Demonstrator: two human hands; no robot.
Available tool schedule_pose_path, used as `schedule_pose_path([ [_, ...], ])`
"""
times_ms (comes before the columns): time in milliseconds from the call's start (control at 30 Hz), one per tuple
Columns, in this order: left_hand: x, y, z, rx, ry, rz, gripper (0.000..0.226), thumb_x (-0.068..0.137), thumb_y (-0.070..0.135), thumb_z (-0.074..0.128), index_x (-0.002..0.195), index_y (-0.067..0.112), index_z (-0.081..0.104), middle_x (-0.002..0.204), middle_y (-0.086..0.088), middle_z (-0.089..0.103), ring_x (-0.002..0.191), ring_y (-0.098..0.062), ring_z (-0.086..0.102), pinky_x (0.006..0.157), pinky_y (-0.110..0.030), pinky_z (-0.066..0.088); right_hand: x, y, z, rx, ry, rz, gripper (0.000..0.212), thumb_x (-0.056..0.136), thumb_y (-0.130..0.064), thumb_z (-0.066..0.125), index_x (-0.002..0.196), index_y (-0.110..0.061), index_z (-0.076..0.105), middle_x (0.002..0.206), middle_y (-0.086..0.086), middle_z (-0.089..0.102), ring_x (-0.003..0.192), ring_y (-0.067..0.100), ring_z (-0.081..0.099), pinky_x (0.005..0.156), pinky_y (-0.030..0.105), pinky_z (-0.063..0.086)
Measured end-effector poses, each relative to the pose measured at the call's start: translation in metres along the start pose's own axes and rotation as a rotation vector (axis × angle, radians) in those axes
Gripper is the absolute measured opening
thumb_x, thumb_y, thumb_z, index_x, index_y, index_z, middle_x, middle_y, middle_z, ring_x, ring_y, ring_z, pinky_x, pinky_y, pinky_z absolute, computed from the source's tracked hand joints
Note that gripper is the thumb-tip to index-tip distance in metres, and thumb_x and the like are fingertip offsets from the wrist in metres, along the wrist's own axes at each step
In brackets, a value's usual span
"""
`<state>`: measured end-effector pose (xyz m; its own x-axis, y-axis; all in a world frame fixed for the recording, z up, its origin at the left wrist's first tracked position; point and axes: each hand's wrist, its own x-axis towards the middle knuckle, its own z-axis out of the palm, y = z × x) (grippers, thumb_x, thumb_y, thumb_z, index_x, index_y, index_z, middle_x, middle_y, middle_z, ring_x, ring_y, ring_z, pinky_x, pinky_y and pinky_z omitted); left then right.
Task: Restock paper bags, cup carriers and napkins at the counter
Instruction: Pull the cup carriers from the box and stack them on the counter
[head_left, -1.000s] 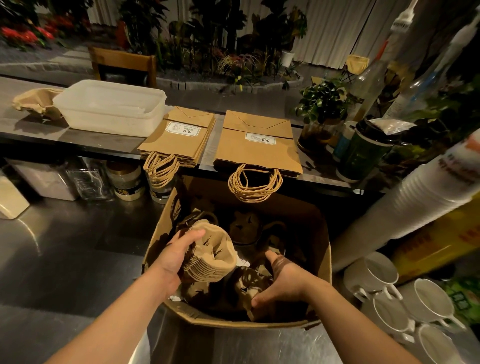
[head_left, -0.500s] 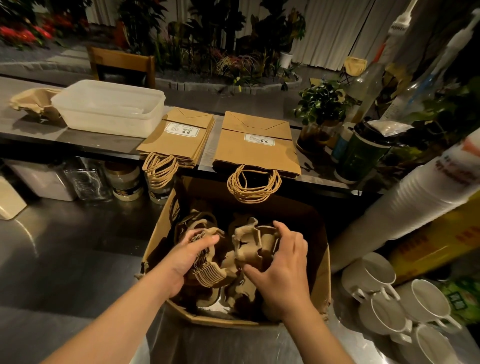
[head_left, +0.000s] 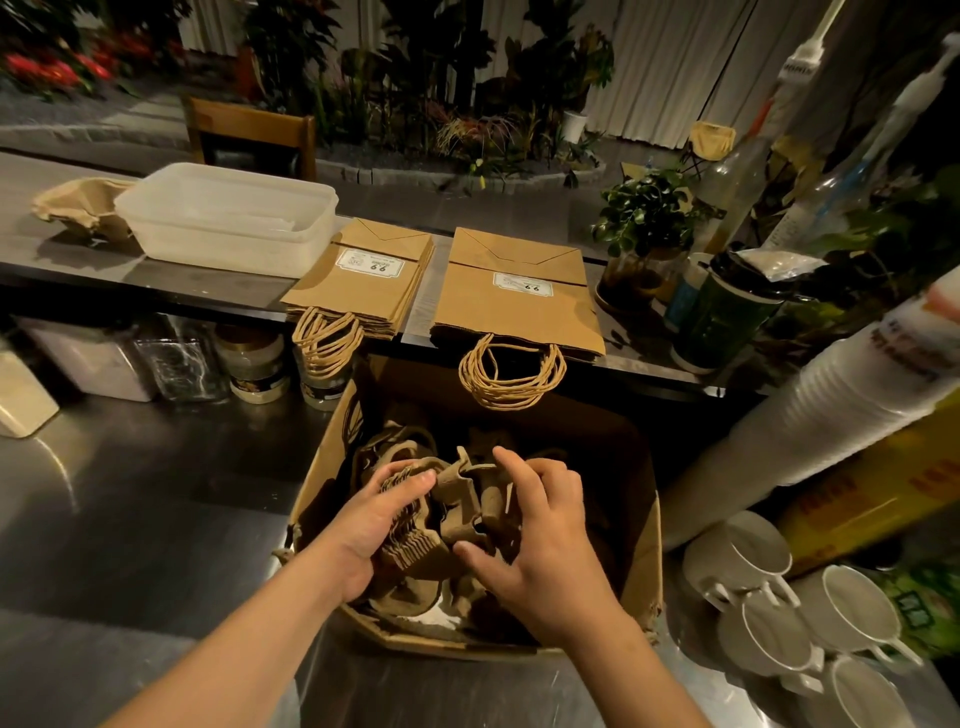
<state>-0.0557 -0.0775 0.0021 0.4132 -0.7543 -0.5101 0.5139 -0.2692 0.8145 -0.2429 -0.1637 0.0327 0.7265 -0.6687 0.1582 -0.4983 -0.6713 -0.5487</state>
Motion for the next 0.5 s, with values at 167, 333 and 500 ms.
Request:
schedule_pose_path([
  [167,-0.001,0.000,-0.001,-0.008,-0.022,0.014,0.067,0.058,0.042,0.095,0.116,0.037,0.063,0.108,-0.013,0.075,0.100,-0.031,0.070,0.075,-0.038,0.054,0.002,0.001,-0.023,0.090,-0.064,-0.032,0.072,0.093,-0.045,0.067,0.152,-0.046,0.027,0.130,-0.025,0.029,0.126,-0.005,0.032,0.102,0.010,0.039],
  [333,0.004,-0.002,-0.005,-0.016,-0.022,0.008,0.074,0.047,0.042,0.095,0.114,0.042,0.064,0.106,-0.013,0.078,0.108,-0.038,0.068,0.099,-0.057,0.052,0.006,0.003,-0.036,0.164,-0.027,-0.019,0.059,0.090,-0.038,0.074,0.138,-0.052,0.043,0.122,-0.033,0.045,0.119,-0.010,0.046,0.092,0.009,0.046],
  [500,0.004,-0.005,-0.005,-0.030,-0.030,0.028,0.073,0.040,0.044,0.090,0.109,0.044,0.066,0.110,-0.014,0.077,0.113,-0.040,0.066,0.106,-0.061,0.046,0.000,0.003,-0.036,0.400,0.096,0.090,0.049,0.085,-0.033,0.079,0.122,-0.057,0.059,0.111,-0.026,0.063,0.111,-0.006,0.059,0.084,0.014,0.055],
])
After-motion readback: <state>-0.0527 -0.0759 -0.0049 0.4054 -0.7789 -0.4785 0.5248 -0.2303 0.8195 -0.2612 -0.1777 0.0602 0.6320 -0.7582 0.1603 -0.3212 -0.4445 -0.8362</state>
